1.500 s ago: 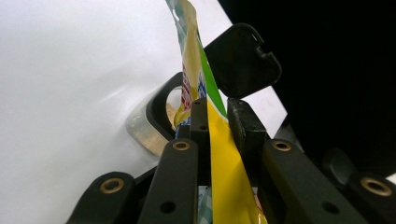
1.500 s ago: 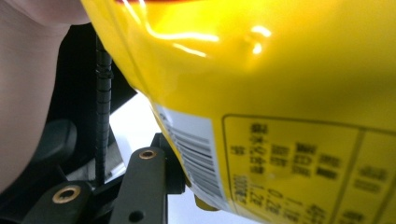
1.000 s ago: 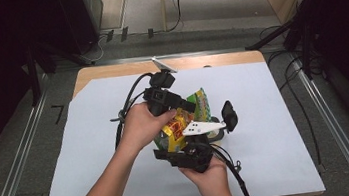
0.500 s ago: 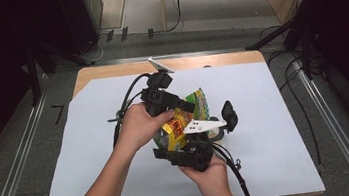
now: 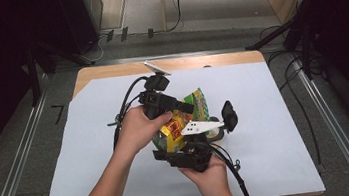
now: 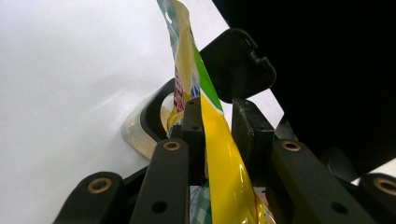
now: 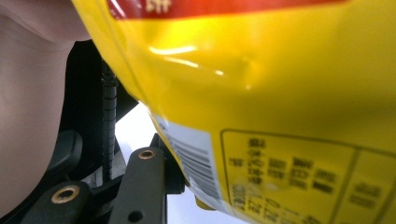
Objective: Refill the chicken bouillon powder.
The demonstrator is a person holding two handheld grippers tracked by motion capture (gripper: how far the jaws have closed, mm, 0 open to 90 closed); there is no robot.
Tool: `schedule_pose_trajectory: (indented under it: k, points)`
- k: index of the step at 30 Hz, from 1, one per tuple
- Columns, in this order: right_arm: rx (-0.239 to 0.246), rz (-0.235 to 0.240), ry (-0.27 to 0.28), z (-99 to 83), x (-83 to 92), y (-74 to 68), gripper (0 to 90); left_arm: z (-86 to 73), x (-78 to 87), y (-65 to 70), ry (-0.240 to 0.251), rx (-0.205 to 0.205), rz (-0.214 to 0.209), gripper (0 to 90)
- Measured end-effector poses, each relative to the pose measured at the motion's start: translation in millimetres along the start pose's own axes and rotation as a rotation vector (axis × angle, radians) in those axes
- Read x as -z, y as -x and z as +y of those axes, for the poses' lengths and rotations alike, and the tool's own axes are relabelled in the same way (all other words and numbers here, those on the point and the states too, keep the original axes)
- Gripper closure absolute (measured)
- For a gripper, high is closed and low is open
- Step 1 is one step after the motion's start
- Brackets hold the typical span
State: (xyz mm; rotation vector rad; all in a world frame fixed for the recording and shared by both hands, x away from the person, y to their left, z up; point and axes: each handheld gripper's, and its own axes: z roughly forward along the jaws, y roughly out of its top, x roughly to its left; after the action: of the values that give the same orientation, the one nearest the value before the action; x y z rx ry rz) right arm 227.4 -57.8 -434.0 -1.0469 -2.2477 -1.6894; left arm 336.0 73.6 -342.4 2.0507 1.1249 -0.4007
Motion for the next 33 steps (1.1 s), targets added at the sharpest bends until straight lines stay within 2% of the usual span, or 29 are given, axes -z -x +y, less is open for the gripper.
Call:
schedule_pose_trajectory:
  k: [7,19,30,33]
  points:
    - [0.0,0.004,-0.007,-1.3,1.0,1.4,64.9,-2.0,-0.9,2.6,-0.01,-0.012,0.02,75.6]
    - [0.005,0.004,-0.006,-1.0,0.6,0.9,64.8,-2.4,-0.6,3.3,0.001,-0.018,0.015,75.7]
    - [0.017,-0.012,-0.005,-2.7,0.1,-0.7,64.6,-4.9,-0.5,4.3,0.008,-0.029,0.017,76.3]
    - [0.028,-0.027,-0.007,-3.8,-0.7,-1.5,64.4,-8.1,-0.8,4.2,0.023,-0.034,0.013,76.6]
